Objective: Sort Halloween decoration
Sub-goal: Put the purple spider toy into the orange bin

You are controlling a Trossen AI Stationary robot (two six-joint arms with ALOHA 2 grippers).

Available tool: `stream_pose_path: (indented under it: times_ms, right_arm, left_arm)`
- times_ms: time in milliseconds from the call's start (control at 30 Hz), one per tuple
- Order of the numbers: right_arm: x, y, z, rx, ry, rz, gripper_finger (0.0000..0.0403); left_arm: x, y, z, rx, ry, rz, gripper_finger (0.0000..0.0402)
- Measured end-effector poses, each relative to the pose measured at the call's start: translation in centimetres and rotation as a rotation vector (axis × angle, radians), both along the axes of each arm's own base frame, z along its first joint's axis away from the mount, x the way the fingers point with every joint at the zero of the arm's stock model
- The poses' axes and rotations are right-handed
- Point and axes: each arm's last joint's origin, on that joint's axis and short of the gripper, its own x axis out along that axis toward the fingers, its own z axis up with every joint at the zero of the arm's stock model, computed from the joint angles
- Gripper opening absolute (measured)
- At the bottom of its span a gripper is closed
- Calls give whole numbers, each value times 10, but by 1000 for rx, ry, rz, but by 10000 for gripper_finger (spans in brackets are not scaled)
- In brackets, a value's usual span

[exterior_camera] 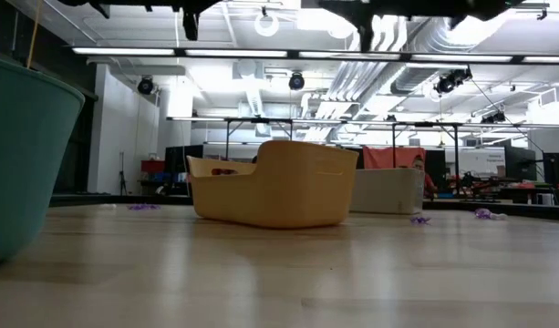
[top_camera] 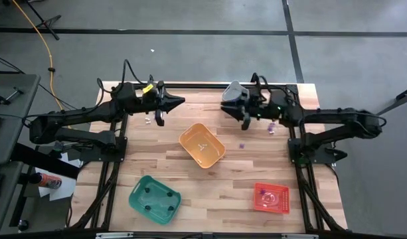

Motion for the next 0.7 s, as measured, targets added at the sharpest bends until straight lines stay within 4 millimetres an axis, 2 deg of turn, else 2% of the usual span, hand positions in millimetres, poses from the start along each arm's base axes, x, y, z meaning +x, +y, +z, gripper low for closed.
stream_pose_path:
  times_ms: [267, 433, 700]
  right_arm:
    - [31, -15, 21, -187, 118, 99, 8]
    - [36, -21, 25, -212, 144, 117, 14]
    - [35, -24, 25, -210, 142, 119, 2]
  left_arm:
    - [0, 0, 0, -46, -1, -5, 0]
    - [0, 0, -1, -37, 7, -3, 0]
    - [0, -1, -1, 21, 14, -41, 0]
